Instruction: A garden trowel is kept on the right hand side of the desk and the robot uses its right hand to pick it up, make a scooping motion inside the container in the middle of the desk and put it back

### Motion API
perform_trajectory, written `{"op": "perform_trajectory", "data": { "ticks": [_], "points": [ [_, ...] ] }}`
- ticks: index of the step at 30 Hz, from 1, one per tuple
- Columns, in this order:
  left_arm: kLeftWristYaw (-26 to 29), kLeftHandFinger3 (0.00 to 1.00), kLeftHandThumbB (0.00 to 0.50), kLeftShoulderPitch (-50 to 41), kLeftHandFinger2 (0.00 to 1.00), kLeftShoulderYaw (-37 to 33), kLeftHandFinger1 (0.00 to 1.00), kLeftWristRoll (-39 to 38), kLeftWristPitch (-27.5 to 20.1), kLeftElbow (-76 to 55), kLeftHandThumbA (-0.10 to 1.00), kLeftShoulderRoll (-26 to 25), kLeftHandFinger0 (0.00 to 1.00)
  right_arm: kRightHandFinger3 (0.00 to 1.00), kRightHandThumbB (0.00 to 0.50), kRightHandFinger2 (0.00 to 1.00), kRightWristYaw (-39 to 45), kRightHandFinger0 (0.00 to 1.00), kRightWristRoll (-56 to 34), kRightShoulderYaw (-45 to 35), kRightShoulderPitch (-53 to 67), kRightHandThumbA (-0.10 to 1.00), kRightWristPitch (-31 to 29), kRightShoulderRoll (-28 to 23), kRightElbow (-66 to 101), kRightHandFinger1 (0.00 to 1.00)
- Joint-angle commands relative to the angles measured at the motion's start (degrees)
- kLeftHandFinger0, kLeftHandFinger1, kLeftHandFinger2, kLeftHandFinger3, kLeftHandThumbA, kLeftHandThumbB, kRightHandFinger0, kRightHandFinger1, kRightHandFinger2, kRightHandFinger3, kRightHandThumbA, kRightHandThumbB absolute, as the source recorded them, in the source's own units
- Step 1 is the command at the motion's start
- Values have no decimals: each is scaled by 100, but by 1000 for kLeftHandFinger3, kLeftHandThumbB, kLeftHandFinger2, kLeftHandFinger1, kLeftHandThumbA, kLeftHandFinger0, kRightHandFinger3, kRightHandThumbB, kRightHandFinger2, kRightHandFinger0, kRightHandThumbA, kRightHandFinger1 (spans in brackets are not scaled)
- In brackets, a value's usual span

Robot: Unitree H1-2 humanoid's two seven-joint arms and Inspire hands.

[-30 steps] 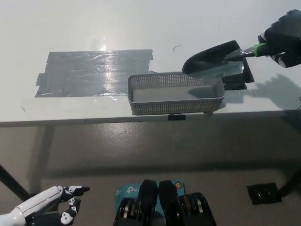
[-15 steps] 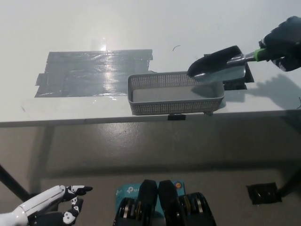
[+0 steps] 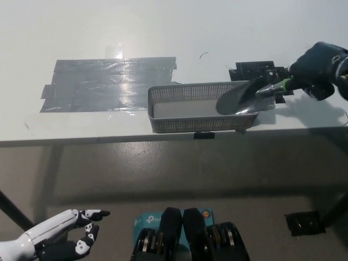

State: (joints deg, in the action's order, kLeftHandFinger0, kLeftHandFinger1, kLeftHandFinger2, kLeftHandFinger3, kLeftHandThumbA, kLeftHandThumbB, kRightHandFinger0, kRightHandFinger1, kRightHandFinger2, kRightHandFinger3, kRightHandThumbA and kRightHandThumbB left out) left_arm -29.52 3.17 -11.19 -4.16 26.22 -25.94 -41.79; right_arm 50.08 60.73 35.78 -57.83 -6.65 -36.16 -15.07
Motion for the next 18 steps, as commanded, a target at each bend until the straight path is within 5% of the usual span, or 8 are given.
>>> {"op": "perform_trajectory", "data": {
  "ticks": [1,8,11,13,15,16,17,18],
  "points": [
    [-30,1000,376,35,1000,59,1000,-65,71,-179,1000,-171,1000,1000,0,209,817,0,1137,322,-459,156,438,-29,-134,50],
    [8,1000,391,-7,1000,22,1000,14,71,-332,1000,-176,1000,1000,5,179,1411,0,1294,566,-689,224,519,116,-155,0],
    [9,1000,387,16,1000,23,1000,-3,71,-359,1000,-159,1000,908,0,197,1867,0,1479,725,-879,372,639,328,-409,0],
    [-8,1000,375,45,1000,17,1000,-28,71,-356,1000,-158,1000,864,0,327,2056,24,1556,825,-974,589,746,476,-661,62],
    [-30,1000,359,79,1000,15,1000,-50,71,-361,1000,-165,1000,851,0,427,2005,95,1547,815,-973,680,901,626,-731,170],
    [-47,1000,371,106,1000,4,1000,-35,71,-359,1000,-174,1000,958,1,644,2013,168,1493,795,-961,514,932,708,-704,294],
    [-64,1000,370,139,1000,-5,1000,-39,71,-350,1000,-180,1000,975,0,708,2029,196,1474,795,-967,461,934,743,-740,342],
    [-67,1000,365,152,1000,-9,1000,-45,71,-351,1000,-191,1000,936,22,471,1873,39,1372,743,-907,312,894,793,-630,86]
  ]
}}
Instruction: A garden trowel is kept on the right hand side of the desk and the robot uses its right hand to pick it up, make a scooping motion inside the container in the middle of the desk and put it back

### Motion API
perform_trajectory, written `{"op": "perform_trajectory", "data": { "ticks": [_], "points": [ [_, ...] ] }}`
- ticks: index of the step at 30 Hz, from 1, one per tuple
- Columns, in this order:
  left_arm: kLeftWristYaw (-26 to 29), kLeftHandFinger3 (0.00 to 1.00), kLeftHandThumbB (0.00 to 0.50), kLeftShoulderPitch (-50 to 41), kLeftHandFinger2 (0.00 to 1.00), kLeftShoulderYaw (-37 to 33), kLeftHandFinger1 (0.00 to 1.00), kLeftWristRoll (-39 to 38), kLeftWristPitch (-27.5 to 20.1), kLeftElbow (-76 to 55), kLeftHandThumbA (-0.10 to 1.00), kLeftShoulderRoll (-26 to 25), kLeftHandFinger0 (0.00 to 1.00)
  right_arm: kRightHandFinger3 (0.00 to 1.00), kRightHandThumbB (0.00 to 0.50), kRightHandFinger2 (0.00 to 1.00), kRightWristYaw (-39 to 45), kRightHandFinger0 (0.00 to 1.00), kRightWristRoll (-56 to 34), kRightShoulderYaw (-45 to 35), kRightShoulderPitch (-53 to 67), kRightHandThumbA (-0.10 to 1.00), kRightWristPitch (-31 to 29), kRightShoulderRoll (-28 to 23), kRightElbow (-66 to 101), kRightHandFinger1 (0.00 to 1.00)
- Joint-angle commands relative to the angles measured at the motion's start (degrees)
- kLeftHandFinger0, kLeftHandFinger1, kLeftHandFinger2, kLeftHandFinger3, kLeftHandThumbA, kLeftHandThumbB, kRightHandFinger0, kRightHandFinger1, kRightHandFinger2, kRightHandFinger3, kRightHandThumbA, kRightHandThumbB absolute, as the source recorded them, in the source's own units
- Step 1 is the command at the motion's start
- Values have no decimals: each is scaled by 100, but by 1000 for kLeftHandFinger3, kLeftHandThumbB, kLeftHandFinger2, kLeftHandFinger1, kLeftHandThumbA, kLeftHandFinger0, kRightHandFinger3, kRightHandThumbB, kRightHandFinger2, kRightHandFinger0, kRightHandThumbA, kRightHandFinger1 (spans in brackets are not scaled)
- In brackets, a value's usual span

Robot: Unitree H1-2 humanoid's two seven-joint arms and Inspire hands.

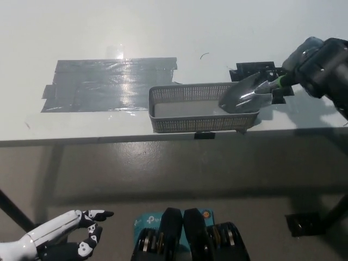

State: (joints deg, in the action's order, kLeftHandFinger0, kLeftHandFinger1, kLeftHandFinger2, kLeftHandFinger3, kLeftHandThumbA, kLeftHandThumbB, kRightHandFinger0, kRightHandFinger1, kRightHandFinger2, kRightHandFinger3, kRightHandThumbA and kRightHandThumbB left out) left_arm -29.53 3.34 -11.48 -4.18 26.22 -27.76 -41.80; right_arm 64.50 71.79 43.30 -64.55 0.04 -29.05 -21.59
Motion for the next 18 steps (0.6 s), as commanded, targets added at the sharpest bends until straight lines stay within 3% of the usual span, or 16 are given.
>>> {"op": "perform_trajectory", "data": {
  "ticks": [1,2,3,4,6,7,8,9,10,11,12,13,14,15,17,18],
  "points": [
    [-72,1000,348,153,1000,27,1000,-50,71,-169,1000,-185,1000,872,53,289,273,2,165,-58,-175,170,166,125,125,4],
    [-61,1000,352,154,1000,32,1000,-59,71,-159,1000,-178,1000,867,19,368,263,35,128,-58,-163,140,152,198,105,96],
    [-60,1000,373,157,1000,24,1000,-42,71,-160,1000,-183,1000,883,4,539,301,252,111,-45,-170,174,132,264,58,331],
    [-66,1000,378,165,1000,11,1000,-12,71,-170,1000,-190,1000,883,0,595,339,333,91,-29,-181,193,100,321,14,403],
    [-55,1000,384,187,1000,1,1000,14,71,-153,1000,-166,1000,902,0,497,389,201,121,-35,-149,210,125,376,55,258],
    [-69,1000,399,207,1000,-19,1000,-3,71,-127,1000,-178,1000,861,0,358,394,33,155,-28,-111,251,246,542,-23,88],
    [-74,1000,399,219,1000,-26,1000,-4,71,-120,1000,-178,1000,856,0,341,408,1,167,-37,-101,259,261,555,-16,63],
    [-67,1000,402,217,1000,-18,1000,1,71,-124,1000,-164,1000,873,29,298,227,0,34,-72,-8,151,209,646,17,15],
    [-65,1000,404,221,1000,-17,1000,-26,71,-118,1000,-159,1000,877,1,365,245,27,3,-106,34,156,295,727,-4,87],
    [-82,1000,377,230,1000,-29,1000,-25,71,-111,1000,-166,1000,920,0,549,257,197,46,-74,71,243,360,850,-32,267],
    [-84,1000,375,232,1000,-30,1000,-24,71,-110,1000,-167,1000,925,0,559,259,207,55,-74,77,266,367,866,-35,269],
    [-83,1000,356,234,1000,-30,1000,-24,71,-113,1000,-164,1000,908,11,446,164,71,99,-72,118,229,413,930,-46,140],
    [-84,1000,357,240,1000,-29,1000,-38,71,-118,1000,-163,1000,847,38,308,121,1,-7,-103,166,119,415,1039,-77,21],
    [-87,1000,363,242,1000,-30,1000,-34,71,-115,1000,-164,1000,824,52,280,69,0,-36,-138,191,44,428,1059,-64,1],
    [-98,1000,374,241,1000,-22,1000,-45,71,-80,1000,-154,1000,795,28,275,12,0,-77,-147,227,62,340,1103,-11,0],
    [-122,1000,379,298,1000,-65,1000,-29,71,-55,1000,-121,1000,859,24,323,40,39,-65,-174,273,69,374,1065,78,56]
  ]
}}
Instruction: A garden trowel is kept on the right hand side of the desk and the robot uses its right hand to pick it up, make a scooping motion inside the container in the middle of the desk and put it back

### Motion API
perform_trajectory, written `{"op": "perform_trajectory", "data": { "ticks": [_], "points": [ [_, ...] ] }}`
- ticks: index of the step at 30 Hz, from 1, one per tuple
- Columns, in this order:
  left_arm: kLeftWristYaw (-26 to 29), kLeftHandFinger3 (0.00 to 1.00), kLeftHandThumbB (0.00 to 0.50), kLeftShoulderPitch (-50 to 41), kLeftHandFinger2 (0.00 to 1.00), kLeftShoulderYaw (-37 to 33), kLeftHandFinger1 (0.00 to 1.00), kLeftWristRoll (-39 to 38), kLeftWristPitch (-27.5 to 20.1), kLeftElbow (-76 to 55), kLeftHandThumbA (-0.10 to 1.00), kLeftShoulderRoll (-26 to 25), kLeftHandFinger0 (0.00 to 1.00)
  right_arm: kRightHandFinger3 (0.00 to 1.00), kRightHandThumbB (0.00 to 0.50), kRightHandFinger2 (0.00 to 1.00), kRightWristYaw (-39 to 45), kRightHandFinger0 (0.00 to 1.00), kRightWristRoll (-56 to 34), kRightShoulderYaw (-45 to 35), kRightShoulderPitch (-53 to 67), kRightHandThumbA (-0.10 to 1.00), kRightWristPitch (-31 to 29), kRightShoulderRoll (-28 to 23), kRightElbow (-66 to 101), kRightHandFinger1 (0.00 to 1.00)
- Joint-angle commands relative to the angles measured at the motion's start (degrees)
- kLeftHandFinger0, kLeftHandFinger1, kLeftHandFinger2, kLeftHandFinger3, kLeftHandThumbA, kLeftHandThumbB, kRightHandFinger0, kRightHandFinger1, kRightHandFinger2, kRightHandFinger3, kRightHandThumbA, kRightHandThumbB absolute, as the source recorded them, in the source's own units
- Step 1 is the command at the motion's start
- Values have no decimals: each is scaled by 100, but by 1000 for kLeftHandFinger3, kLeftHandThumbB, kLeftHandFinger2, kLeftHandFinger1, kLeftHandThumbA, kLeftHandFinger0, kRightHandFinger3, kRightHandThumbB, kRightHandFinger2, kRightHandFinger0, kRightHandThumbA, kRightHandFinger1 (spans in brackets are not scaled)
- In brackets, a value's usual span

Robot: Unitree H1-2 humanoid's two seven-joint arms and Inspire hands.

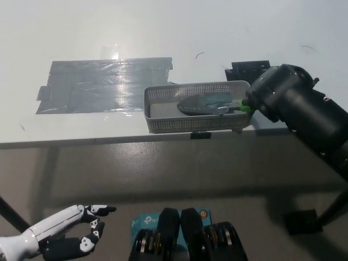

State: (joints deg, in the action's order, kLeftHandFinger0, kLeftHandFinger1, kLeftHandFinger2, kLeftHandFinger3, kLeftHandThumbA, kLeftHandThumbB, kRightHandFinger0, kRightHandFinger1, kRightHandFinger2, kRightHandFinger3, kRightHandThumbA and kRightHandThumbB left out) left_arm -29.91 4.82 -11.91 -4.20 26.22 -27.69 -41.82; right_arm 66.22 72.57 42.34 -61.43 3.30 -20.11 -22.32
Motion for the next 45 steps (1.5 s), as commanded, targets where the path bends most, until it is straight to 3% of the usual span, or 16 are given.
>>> {"op": "perform_trajectory", "data": {
  "ticks": [1,6,8,11,12,14,16,22,28,32,34,37,40,42,43,45],
  "points": [
    [-72,1000,394,143,1000,-29,1000,-32,71,-54,1000,-119,1000,880,4,373,-201,103,-141,-86,-34,124,47,205,163,126],
    [-113,1000,374,159,1000,-106,1000,-24,71,-44,1000,-103,1000,895,2,371,-614,117,-189,-176,-4,21,0,240,67,129],
    [-113,1000,376,134,1000,-146,1000,20,71,-50,1000,-104,1000,807,12,193,-750,0,-287,-292,64,-42,48,283,-6,2],
    [-111,1000,374,135,1000,-180,1000,45,71,-59,1000,-89,1000,841,0,248,-969,39,-375,-421,156,-55,-22,271,-33,75],
    [-119,1000,366,138,1000,-184,1000,10,71,-49,1000,-82,1000,895,0,536,-1112,329,-457,-503,198,-67,-63,262,-56,384],
    [-121,1000,372,145,1000,-211,1000,52,71,-36,1000,-79,1000,981,0,445,-1536,249,-525,-647,244,-60,-117,271,-145,283],
    [-125,1000,364,157,1000,-253,1000,46,71,-36,1000,-74,1000,784,0,171,-2097,2,-636,-791,241,-99,-296,261,-288,7],
    [-106,1000,369,64,1000,-271,1000,-26,71,-26,1000,-100,1000,648,0,459,-3161,0,-748,-984,37,-100,-651,272,-421,175],
    [-99,1000,370,-60,1000,-312,1000,-58,71,-46,1000,-102,1000,245,12,546,-3641,0,-821,-1088,-139,-100,-813,372,-421,128],
    [-94,1000,381,-137,1000,-326,1000,-15,71,-37,1000,-96,1000,302,0,452,-3427,0,-1271,-1582,-59,-100,-336,593,-449,75],
    [-103,1000,370,-137,1000,-337,1000,-15,71,-17,1000,-90,1000,371,89,460,-3376,0,-1477,-1942,12,-100,-48,647,-495,69],
    [-71,1000,370,-170,1000,-330,1000,-32,71,8,1000,-83,1000,605,83,592,-3473,22,-1759,-2421,32,-100,177,722,-661,164],
    [-46,1000,364,-217,1000,-318,1000,-42,71,6,1000,-58,1000,704,133,536,-3533,38,-1888,-2725,33,-100,195,756,-744,206],
    [-60,1000,372,-248,1000,-315,1000,-4,71,23,1000,-48,1000,537,77,448,-3569,0,-2063,-3022,22,-100,398,769,-715,197],
    [-64,1000,383,-269,1000,-324,1000,31,71,32,1000,-51,1000,186,74,300,-3658,0,-2201,-3196,2,-100,411,752,-698,65],
    [-62,1000,386,-284,1000,-316,1000,52,71,30,1000,-50,1000,9,114,447,-3846,0,-2496,-3439,-28,-100,217,701,-768,134]
  ]
}}
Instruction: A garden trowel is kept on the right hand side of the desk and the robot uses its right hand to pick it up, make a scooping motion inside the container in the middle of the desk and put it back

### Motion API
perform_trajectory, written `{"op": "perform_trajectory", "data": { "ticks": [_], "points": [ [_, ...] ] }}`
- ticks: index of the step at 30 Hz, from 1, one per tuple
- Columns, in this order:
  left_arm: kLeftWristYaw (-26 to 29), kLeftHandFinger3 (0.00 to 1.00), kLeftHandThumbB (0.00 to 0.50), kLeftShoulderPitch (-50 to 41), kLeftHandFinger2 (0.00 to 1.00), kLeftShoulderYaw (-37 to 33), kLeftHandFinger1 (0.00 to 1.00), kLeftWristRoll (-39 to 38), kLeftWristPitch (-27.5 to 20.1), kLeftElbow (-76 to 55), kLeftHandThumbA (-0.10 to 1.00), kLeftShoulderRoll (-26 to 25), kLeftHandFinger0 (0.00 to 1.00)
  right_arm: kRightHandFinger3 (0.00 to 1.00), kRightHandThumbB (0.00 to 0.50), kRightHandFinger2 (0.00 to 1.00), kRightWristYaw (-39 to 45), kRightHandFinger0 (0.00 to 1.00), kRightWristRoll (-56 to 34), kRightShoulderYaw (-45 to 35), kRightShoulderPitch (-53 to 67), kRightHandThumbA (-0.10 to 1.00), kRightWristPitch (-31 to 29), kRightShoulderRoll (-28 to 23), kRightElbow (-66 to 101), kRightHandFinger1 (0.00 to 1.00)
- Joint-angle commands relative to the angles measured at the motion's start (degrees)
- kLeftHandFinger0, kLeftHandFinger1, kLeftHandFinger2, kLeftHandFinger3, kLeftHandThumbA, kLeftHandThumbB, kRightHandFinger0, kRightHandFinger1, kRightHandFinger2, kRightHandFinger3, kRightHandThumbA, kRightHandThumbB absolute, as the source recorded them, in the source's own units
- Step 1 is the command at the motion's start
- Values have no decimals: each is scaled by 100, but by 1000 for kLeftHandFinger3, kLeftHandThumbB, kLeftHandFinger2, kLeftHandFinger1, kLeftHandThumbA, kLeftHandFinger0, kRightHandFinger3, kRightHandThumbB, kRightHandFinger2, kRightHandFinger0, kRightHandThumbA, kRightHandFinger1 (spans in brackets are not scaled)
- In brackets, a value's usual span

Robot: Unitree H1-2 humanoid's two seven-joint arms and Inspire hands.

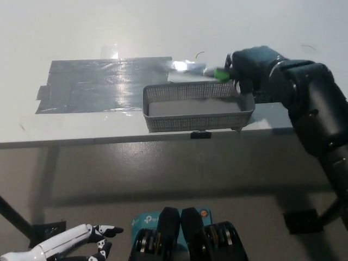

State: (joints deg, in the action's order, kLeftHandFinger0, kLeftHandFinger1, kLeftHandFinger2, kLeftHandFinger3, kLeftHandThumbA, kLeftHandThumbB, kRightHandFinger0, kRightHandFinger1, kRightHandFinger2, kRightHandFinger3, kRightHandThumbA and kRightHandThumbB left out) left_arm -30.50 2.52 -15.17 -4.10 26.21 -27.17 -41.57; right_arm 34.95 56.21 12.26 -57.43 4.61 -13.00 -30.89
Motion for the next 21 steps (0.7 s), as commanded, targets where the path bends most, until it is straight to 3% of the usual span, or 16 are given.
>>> {"op": "perform_trajectory", "data": {
  "ticks": [1,3,4,6,8,10,14,20,21],
  "points": [
    [0,1000,383,-70,1000,13,1000,60,72,-37,1000,-82,1000,32,138,493,-747,0,-895,-488,-461,-100,127,-12,56,176],
    [1,1000,383,-85,1000,8,1000,73,72,-39,1000,-70,1000,92,141,543,-763,0,-921,-504,-467,-100,147,-16,44,231],
    [-4,1000,381,-91,1000,-10,1000,138,71,-42,1000,-56,1000,207,144,568,-754,0,-992,-601,-518,-100,244,-89,56,261],
    [1,1000,399,-152,1000,22,1000,133,71,-41,1000,-67,1000,115,152,431,-741,0,-1061,-594,-572,-100,205,-155,18,170],
    [11,1000,398,-206,1000,38,1000,146,71,-28,1000,-59,1000,92,180,411,-756,0,-1120,-554,-595,-100,118,-270,-4,152],
    [25,1000,418,-269,1000,62,1000,160,72,-34,1000,-59,1000,86,174,409,-803,0,-1164,-495,-594,-100,64,-335,-18,147],
    [25,1000,397,-317,1000,59,1000,204,71,-17,1000,-23,1000,54,175,394,-912,0,-1317,-520,-584,-100,26,-515,-28,136],
    [-3,1000,362,-381,1000,87,1000,271,71,-46,1000,-56,1000,184,175,444,-986,0,-1236,-301,-601,-100,73,-740,-94,164],
    [15,1000,363,-425,1000,120,1000,271,71,-63,1000,-66,1000,237,148,488,-994,3,-1119,-190,-580,-100,22,-860,-137,229]
  ]
}}
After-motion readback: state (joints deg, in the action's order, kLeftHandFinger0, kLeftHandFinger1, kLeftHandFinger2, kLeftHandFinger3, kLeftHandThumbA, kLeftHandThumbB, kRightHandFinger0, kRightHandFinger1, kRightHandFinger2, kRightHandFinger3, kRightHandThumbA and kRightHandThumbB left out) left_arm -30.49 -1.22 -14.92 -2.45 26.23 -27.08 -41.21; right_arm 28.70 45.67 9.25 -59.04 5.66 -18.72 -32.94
